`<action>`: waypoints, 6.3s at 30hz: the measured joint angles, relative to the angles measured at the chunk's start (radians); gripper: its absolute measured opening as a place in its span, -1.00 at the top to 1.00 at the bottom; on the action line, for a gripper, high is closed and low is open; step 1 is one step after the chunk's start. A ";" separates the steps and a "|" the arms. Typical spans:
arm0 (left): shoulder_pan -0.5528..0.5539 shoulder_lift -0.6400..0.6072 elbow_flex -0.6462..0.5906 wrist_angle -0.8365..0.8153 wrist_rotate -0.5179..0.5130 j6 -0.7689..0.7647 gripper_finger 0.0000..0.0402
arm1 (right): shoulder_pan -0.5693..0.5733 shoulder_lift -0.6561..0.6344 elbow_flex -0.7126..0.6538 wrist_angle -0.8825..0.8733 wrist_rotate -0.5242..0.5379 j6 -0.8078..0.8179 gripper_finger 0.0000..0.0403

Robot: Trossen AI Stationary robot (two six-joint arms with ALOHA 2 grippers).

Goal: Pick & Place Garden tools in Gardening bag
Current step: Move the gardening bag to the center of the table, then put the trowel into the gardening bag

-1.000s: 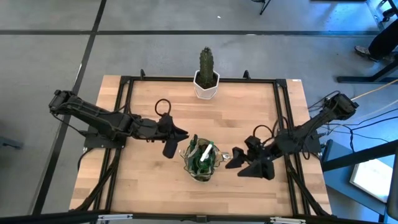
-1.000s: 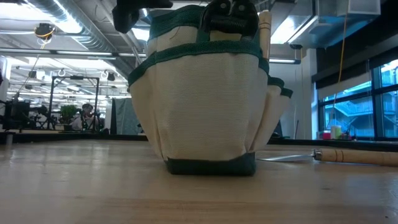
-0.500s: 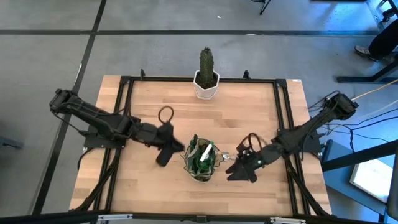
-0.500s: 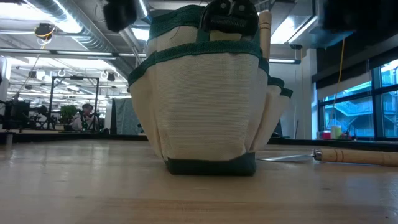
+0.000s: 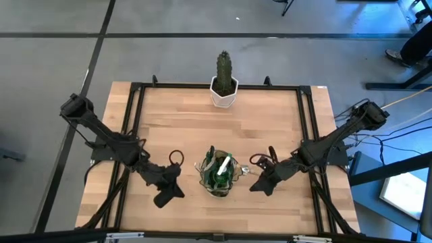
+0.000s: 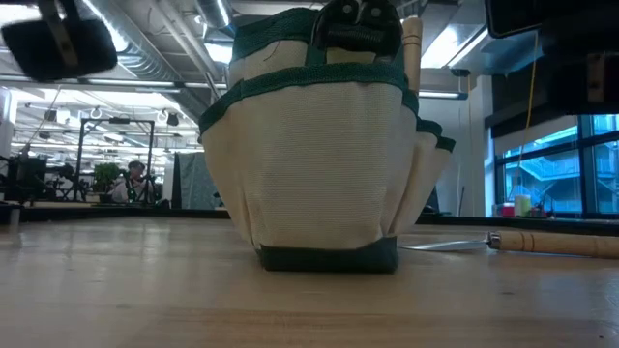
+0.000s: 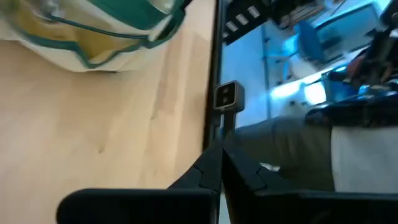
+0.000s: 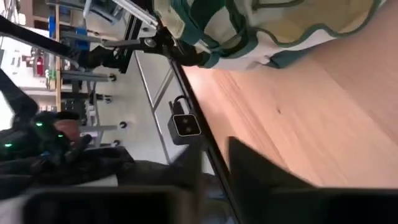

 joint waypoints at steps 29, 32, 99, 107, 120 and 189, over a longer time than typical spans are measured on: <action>-0.016 0.478 0.059 0.341 -0.249 -0.055 1.00 | 0.009 0.471 0.389 -0.119 0.170 -0.235 1.00; -0.039 0.478 0.059 0.295 -0.327 -0.132 0.99 | 0.002 0.472 0.397 -0.236 0.199 -0.252 1.00; 0.156 -0.127 0.059 -0.305 -0.445 0.032 0.99 | 0.031 0.355 0.399 -0.452 0.501 -0.157 1.00; 0.004 -0.037 0.016 -0.054 -0.433 -0.043 0.99 | 0.084 0.212 0.399 -0.699 0.536 -0.116 1.00; 0.062 0.363 0.065 0.356 -0.451 -0.077 0.99 | 0.096 0.177 0.398 -0.868 0.455 -0.169 1.00; 0.092 0.229 0.122 -0.078 -0.823 -0.419 0.99 | -0.076 -0.203 -0.052 -0.582 -0.003 -0.578 0.82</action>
